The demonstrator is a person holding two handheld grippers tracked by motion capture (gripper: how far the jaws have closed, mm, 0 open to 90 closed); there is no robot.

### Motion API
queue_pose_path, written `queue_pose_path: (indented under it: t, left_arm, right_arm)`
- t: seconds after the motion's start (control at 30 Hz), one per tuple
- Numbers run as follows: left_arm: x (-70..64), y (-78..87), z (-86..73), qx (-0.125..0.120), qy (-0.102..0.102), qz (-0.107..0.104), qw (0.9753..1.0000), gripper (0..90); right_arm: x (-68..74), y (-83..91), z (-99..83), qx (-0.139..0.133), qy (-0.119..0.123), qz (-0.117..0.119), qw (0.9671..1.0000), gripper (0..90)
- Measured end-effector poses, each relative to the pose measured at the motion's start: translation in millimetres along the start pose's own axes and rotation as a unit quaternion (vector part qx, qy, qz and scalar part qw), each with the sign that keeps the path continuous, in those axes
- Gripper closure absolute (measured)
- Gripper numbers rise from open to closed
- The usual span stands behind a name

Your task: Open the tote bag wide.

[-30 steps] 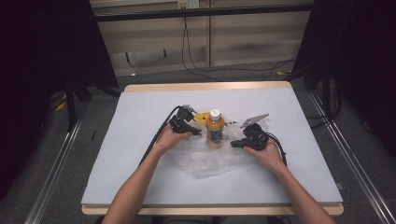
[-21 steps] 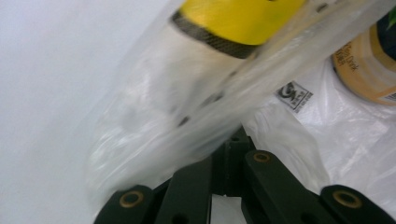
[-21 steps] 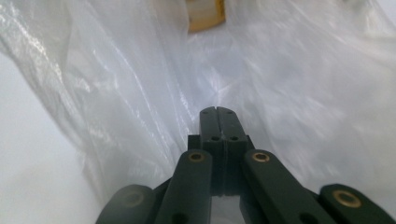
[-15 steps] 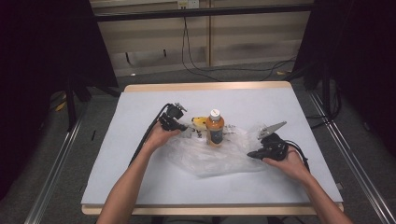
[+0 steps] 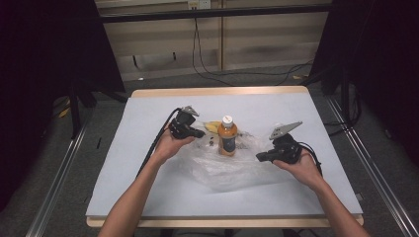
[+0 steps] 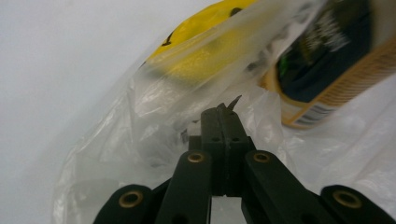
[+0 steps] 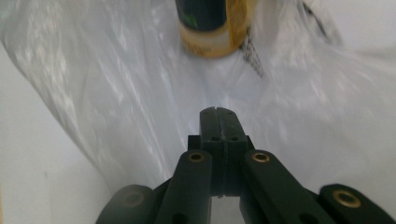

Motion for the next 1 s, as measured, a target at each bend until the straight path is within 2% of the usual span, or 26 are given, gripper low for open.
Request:
queue_pose_path:
  t: [0.03, 0.1, 0.17, 0.2, 0.23, 0.27, 0.33, 0.4, 0.43, 0.47, 0.53, 0.57, 0.7, 0.73, 0.77, 0.8, 0.9, 1.0]
  left_arm:
    - [-2.9, 2.2, 0.9, -0.008, 0.006, -0.005, 0.9999, 90.0]
    - [-3.7, 7.3, 0.0, -0.001, -0.003, 0.000, 1.0000, 90.0]
    - [-8.0, 13.0, 1.5, -0.012, -0.003, -0.016, 0.9998, 90.0]
    - [-10.5, 16.2, 2.7, -0.012, -0.006, -0.007, 0.9999, 90.0]
    - [-13.2, 19.8, 4.6, -0.016, -0.015, -0.008, 0.9997, 90.0]
    - [-18.4, 24.1, 7.3, -0.028, -0.020, -0.023, 0.9991, 90.0]
    - [-27.9, 26.4, 9.4, -0.032, -0.023, -0.030, 0.9988, 90.0]
    - [-40.0, 21.7, 8.2, -0.024, -0.031, -0.051, 0.9979, 90.0]
    - [-45.7, 17.2, 5.7, -0.008, -0.047, -0.049, 0.9977, 90.0]
    - [-52.6, 12.0, 3.7, -0.003, -0.050, -0.049, 0.9975, 90.0]
    - [-63.7, 2.2, -2.2, 0.003, -0.052, -0.067, 0.9964, 90.0]
    - [-69.0, -3.4, -6.6, 0.009, -0.054, -0.069, 0.9962, 90.0]
    - [-86.3, -17.9, -25.9, 0.033, -0.072, -0.086, 0.9932, 90.0]
    - [-87.9, -16.5, -27.1, 0.024, -0.064, -0.091, 0.9935, 90.0]
    - [-89.8, -14.7, -29.1, 0.023, -0.065, -0.098, 0.9928, 90.0]
    - [-90.6, -12.6, -31.3, 0.026, -0.075, -0.092, 0.9926, 90.0]
    - [-97.0, -6.2, -37.5, 0.025, -0.084, -0.099, 0.9913, 90.0]
    - [-103.1, -0.1, -44.5, 0.018, -0.086, -0.107, 0.9903, 90.0]
  right_arm:
    - [0.3, 0.4, 4.7, -0.004, 0.001, 0.002, 1.0000, 90.0]
    - [0.2, 0.1, 13.0, -0.002, 0.005, 0.000, 1.0000, 90.0]
    - [-2.1, -0.8, 20.6, 0.001, 0.005, 0.001, 1.0000, 90.0]
    - [-4.3, -1.6, 23.9, 0.005, 0.004, 0.000, 1.0000, 90.0]
    - [-7.0, -2.8, 27.0, 0.009, -0.001, 0.000, 1.0000, 90.0]
    - [-10.3, -4.4, 30.4, 0.012, -0.004, -0.003, 0.9999, 90.0]
    - [-16.3, -9.6, 37.1, 0.017, -0.006, 0.001, 0.9998, 90.0]
    - [-22.7, -16.2, 42.6, 0.025, -0.010, 0.002, 0.9996, 90.0]
    - [-26.0, -20.6, 44.9, 0.027, -0.012, 0.005, 0.9995, 90.0]
    - [-29.0, -24.9, 46.5, 0.036, -0.015, 0.006, 0.9992, 90.0]
    - [-34.3, -34.2, 48.3, 0.049, -0.026, 0.007, 0.9984, 90.0]
    - [-37.5, -39.3, 48.2, 0.054, -0.030, 0.010, 0.9980, 90.0]
    - [-52.8, -56.9, 43.0, 0.092, -0.045, 0.012, 0.9947, 90.0]
    - [-57.1, -60.0, 43.1, 0.096, -0.050, 0.008, 0.9941, 90.0]
    - [-61.1, -61.6, 44.5, 0.095, -0.054, 0.010, 0.9940, 90.0]
    - [-64.8, -62.2, 47.0, 0.088, -0.061, 0.009, 0.9942, 90.0]
    - [-79.6, -63.5, 53.2, 0.069, -0.073, -0.006, 0.9949, 90.0]
    - [-91.7, -62.1, 57.8, 0.058, -0.088, -0.032, 0.9939, 90.0]
Point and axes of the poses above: each handheld gripper's, and its own axes: y roughly backward along the jaws, z roughly out of its top, x roughly to its left, the point moved 6 cm from there along -y, roughly forward along the jaws, and after that the axes turned 14 degrees about z, right-handed, at the moved point
